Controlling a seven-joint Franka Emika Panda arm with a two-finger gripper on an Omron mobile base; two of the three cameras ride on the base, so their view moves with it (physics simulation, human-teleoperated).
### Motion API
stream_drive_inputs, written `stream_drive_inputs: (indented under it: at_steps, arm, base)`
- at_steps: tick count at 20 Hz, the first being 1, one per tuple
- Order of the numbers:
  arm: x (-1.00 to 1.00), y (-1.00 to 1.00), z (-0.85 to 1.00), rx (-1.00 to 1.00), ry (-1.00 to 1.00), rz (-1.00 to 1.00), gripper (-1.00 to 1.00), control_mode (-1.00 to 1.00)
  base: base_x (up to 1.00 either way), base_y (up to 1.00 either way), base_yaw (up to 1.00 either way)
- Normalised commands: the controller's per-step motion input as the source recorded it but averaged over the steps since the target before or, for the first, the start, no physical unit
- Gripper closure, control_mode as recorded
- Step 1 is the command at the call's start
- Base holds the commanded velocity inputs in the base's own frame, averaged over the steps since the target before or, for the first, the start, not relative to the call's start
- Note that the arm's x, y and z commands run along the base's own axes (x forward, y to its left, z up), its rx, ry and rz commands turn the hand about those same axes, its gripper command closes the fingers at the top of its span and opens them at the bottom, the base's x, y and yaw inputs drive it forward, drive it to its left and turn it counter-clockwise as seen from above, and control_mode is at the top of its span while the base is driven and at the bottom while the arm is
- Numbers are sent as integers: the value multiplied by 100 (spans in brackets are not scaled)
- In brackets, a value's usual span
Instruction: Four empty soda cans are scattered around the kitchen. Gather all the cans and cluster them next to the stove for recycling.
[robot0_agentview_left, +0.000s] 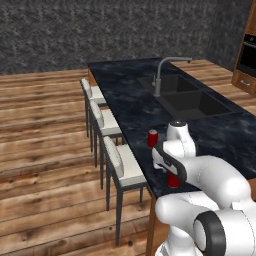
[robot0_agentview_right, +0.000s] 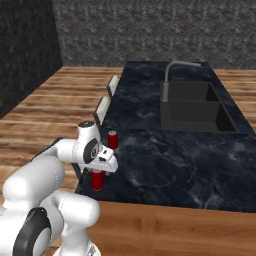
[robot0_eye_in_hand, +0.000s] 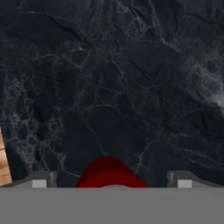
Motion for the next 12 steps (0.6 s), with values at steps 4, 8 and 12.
stream_drive_inputs:
  at_steps: [4, 8, 12]
  arm:
    - [-34, 0, -19, 0, 1, 0, 100, -100]
    - [-19, 0, -6, 0, 0, 0, 100, -100]
    - [0, 0, 0, 0, 0, 0, 100, -100]
  base:
    - [0, 0, 0]
    - [0, 0, 0]
    - [0, 0, 0]
